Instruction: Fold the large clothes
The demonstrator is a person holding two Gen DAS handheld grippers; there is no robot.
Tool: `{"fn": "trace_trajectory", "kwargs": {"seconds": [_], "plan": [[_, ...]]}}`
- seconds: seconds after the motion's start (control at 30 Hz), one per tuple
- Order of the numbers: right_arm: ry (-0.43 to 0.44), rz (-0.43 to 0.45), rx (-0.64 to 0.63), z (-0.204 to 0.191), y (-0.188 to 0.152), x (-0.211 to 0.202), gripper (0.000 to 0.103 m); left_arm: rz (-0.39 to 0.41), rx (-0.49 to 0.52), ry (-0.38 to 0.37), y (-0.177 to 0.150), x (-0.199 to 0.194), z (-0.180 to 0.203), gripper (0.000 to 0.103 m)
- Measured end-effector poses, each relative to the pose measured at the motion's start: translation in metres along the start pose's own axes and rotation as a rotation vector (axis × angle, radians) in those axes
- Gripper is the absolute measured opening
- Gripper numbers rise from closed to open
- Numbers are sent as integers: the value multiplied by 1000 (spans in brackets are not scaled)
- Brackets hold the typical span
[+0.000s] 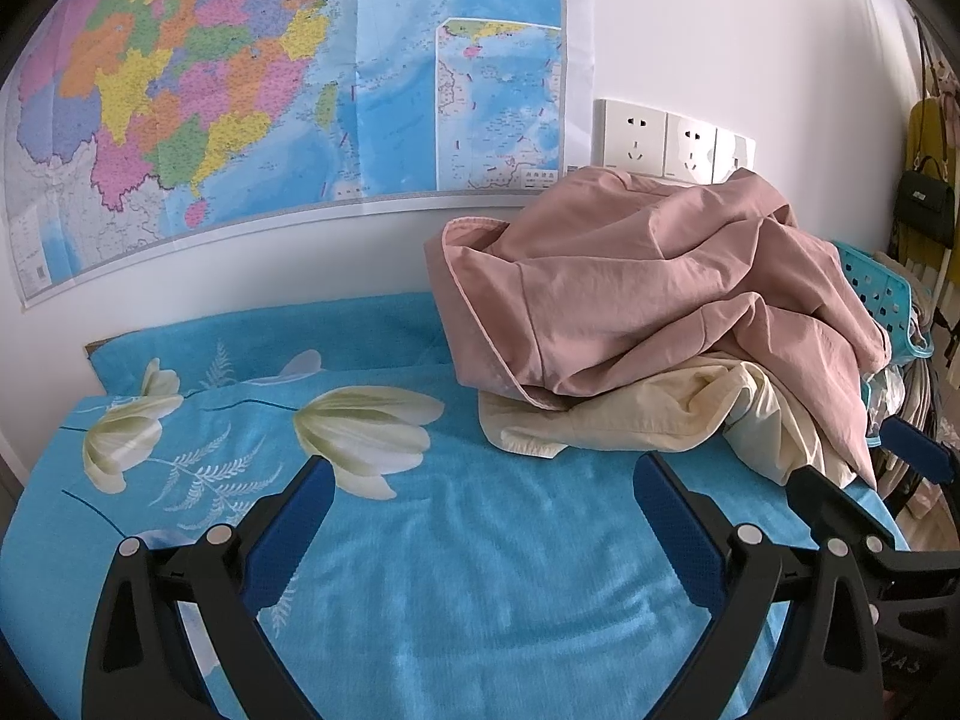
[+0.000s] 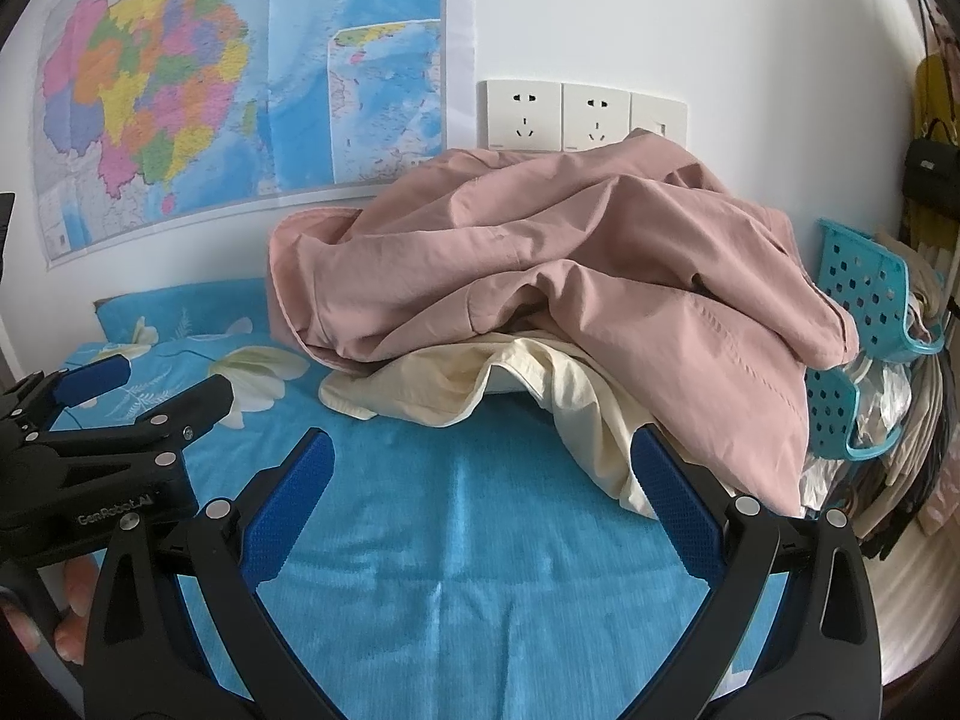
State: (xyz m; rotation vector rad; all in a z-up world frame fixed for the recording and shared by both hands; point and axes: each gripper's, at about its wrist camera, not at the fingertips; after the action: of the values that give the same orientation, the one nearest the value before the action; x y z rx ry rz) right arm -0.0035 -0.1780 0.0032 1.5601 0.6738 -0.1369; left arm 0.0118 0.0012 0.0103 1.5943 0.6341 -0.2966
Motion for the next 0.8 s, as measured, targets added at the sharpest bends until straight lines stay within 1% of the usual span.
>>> {"fn": "trace_trajectory", "kwargs": {"seconds": [0.5, 0.8], "plan": [[-11, -1, 11, 6, 3, 6, 98, -3, -10, -1, 4, 10, -1, 97], [-19, -8, -17, 4, 8, 14, 98, 4, -10, 11, 11, 18, -2, 97]]}}
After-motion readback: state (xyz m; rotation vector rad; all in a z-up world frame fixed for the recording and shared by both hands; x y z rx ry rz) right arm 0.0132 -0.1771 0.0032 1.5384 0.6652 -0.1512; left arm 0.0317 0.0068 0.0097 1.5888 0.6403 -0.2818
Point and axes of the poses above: each gripper's, at about its wrist camera, not at the fingertips, and x roughly the way its jaws point, z to its right, y to its top, and after that the axes turned 13 degrees about y, right-handed
